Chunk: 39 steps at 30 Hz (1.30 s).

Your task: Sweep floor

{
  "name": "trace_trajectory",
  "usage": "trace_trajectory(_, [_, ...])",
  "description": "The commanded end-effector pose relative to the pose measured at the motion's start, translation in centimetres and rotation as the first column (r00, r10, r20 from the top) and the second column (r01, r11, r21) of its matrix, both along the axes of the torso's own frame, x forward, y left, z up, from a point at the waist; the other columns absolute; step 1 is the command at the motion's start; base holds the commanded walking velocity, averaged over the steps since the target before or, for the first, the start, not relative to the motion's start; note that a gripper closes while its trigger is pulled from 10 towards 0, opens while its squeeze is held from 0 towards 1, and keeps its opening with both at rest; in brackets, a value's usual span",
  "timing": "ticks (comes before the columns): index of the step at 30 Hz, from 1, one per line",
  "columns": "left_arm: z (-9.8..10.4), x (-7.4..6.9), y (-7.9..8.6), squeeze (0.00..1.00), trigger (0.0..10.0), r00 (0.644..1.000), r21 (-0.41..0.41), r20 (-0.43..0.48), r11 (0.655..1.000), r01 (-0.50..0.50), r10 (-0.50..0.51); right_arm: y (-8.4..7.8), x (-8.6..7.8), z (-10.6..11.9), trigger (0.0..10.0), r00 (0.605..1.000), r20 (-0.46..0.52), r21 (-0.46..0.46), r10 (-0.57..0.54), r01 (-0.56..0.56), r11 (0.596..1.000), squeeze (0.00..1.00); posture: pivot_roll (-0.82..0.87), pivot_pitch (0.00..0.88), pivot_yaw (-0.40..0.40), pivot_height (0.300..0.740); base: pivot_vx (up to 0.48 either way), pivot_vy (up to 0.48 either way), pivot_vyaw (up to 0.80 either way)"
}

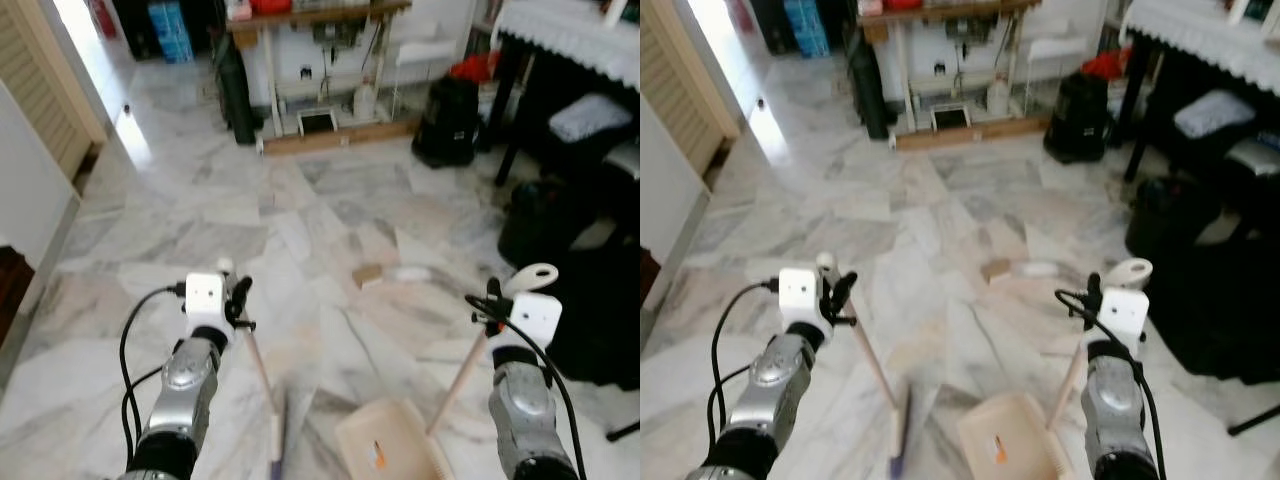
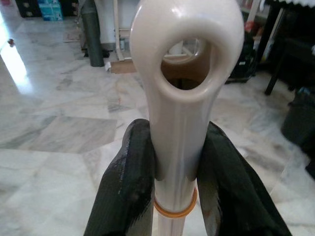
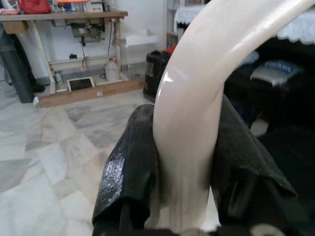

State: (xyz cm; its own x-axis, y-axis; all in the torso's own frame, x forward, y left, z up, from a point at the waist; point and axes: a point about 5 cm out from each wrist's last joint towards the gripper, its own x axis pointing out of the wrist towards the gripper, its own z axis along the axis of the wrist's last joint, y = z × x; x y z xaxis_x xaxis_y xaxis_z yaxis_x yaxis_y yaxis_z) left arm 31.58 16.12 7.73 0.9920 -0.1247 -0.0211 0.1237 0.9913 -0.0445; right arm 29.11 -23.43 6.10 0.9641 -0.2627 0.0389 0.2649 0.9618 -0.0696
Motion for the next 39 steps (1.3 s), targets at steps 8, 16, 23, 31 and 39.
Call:
trace_trajectory(8, [0.85, 0.28, 0.86, 0.00, 10.0, 0.999, 0.026, 0.039, 0.999, -0.020, 0.019, 1.03, 0.73, 0.87, 10.0, 0.999, 0.045, 0.010, 0.025, -0.026, 1.000, 0.00, -0.07, 0.000, 0.035, 0.740, 0.369, 0.000, 0.00])
trace_trajectory(16, [0.85, 0.31, 0.91, 0.00, 10.0, 0.999, 0.026, 0.039, 0.999, -0.021, 0.020, 1.04, 0.77, 0.90, 10.0, 0.999, 0.046, 0.010, 0.025, -0.026, 1.000, 0.00, -0.07, 0.000, 0.035, 0.740, 0.372, 0.000, 0.00])
trace_trajectory(23, [0.89, 0.39, 0.82, 0.00, 10.0, 0.999, 0.025, 0.040, 1.000, -0.019, 0.018, 0.99, 0.77, 0.90, 10.0, 0.999, 0.046, 0.009, 0.025, -0.025, 1.000, 0.00, -0.07, 0.000, 0.034, 0.740, 0.372, 0.000, 0.00])
trace_trajectory(31, [0.92, 0.39, 0.81, 0.00, 10.0, 0.999, 0.024, 0.040, 1.000, -0.020, 0.019, 0.98, 0.78, 0.90, 10.0, 0.999, 0.045, 0.010, 0.025, -0.026, 1.000, 0.00, -0.07, 0.000, 0.033, 0.740, 0.371, 0.000, 0.00])
trace_trajectory(39, [0.99, 0.43, 0.87, 0.00, 10.0, 0.999, 0.027, 0.042, 0.999, -0.021, 0.020, 1.04, 0.81, 0.90, 10.0, 0.999, 0.045, 0.012, 0.025, -0.025, 1.000, 0.00, -0.07, 0.000, 0.035, 0.740, 0.371, 0.000, 0.00])
